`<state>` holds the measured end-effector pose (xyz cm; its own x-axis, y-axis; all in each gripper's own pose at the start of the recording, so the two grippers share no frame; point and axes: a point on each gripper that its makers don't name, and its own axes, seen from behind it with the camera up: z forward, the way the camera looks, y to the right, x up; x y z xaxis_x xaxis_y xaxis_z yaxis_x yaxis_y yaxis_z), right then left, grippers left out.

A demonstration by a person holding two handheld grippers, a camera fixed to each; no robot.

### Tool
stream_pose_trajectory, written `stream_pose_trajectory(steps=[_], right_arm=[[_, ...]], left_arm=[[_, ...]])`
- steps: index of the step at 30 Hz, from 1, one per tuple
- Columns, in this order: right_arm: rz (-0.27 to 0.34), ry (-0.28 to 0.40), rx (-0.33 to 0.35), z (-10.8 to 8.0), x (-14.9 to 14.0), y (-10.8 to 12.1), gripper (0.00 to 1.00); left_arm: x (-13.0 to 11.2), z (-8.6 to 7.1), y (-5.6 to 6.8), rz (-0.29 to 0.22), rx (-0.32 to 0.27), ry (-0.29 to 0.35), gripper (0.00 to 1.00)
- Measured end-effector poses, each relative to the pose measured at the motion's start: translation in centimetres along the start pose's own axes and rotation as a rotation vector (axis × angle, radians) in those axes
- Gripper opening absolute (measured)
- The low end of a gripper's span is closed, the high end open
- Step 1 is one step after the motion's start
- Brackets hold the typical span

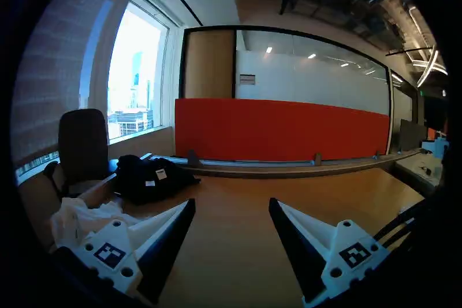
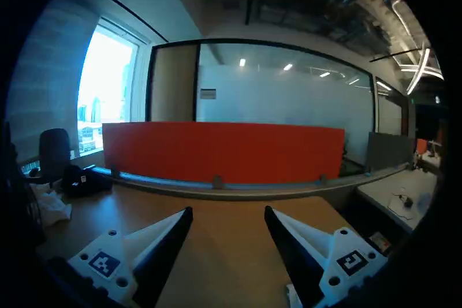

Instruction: Fold towel

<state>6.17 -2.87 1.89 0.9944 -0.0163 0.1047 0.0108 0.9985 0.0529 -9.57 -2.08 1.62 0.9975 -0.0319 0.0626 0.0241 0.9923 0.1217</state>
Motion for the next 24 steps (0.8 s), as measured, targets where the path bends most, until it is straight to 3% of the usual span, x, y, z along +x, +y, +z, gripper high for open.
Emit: stream_pose_trajectory(steps=[12, 24], right_arm=[[0.025, -0.017, -0.014, -0.4, -1.1, 0.8, 0.96], [0.051, 0.029, -0.040, -0.1, -2.9, 1.3, 0.96]], left_arm=[[-3.1, 0.2, 0.2, 0.017, -0.001, 0.030, 0.94], [-7.4, 1.7, -0.4, 0.052, -0.021, 0.068, 0.94]])
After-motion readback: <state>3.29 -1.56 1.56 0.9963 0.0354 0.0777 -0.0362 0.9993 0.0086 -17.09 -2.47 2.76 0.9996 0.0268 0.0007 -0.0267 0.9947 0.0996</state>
